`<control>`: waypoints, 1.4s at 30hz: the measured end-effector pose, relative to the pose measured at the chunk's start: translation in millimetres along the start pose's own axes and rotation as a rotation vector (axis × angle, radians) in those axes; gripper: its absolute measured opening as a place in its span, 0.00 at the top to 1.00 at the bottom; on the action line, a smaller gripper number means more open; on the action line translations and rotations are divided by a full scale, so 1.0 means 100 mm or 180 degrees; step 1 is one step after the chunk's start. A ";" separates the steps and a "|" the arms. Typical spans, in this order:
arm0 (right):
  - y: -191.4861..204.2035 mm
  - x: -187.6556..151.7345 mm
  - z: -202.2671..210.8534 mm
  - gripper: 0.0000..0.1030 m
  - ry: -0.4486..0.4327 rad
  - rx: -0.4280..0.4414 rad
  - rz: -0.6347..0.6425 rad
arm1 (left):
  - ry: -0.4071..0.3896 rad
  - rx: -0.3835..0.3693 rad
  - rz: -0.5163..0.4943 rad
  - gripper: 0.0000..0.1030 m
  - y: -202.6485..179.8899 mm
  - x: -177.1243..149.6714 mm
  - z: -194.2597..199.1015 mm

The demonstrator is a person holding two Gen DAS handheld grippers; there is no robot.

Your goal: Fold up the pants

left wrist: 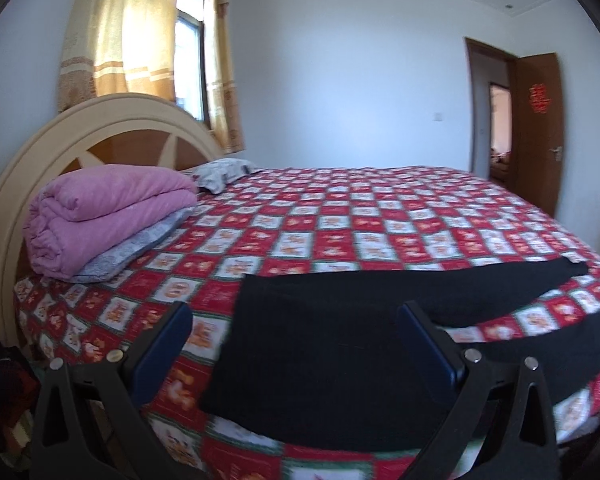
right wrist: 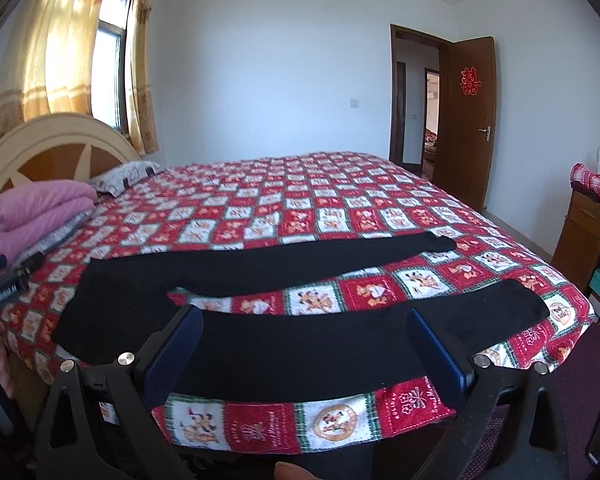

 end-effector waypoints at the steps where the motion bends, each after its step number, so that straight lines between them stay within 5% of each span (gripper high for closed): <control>1: -0.05 -0.03 -0.08 0.01 0.0060 -0.0045 0.0012 | 0.0031 0.0098 -0.0003 0.00 0.07 0.00 -0.15; 9: -0.23 -0.27 -0.61 0.01 0.0422 -0.0016 -0.0037 | 0.0627 0.0267 -0.0255 0.00 0.27 -0.08 -1.46; 20: -0.32 -0.43 -1.12 0.01 0.0693 -0.0054 0.0055 | 0.1156 -0.0222 -0.0453 0.08 0.04 -0.04 -2.70; 30: -0.59 -0.28 -1.47 0.01 0.0761 -0.0113 0.0119 | 0.1445 -0.0552 -0.0339 0.54 0.02 -0.17 -3.04; 42: -0.88 -0.07 -1.63 0.01 0.0722 -0.0181 -0.0113 | 0.1451 -0.0734 -0.0379 0.52 -0.05 -0.18 -3.01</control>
Point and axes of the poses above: each gripper's, at about its wrist camera, not at the fingertips, and z roughly against the way its jaws point, y to its left, x to its top, the point moved 4 cm from there along -z, roughly the way its jaws point, and after that the axes turned 12 degrees about x, right-handed, at the moved point
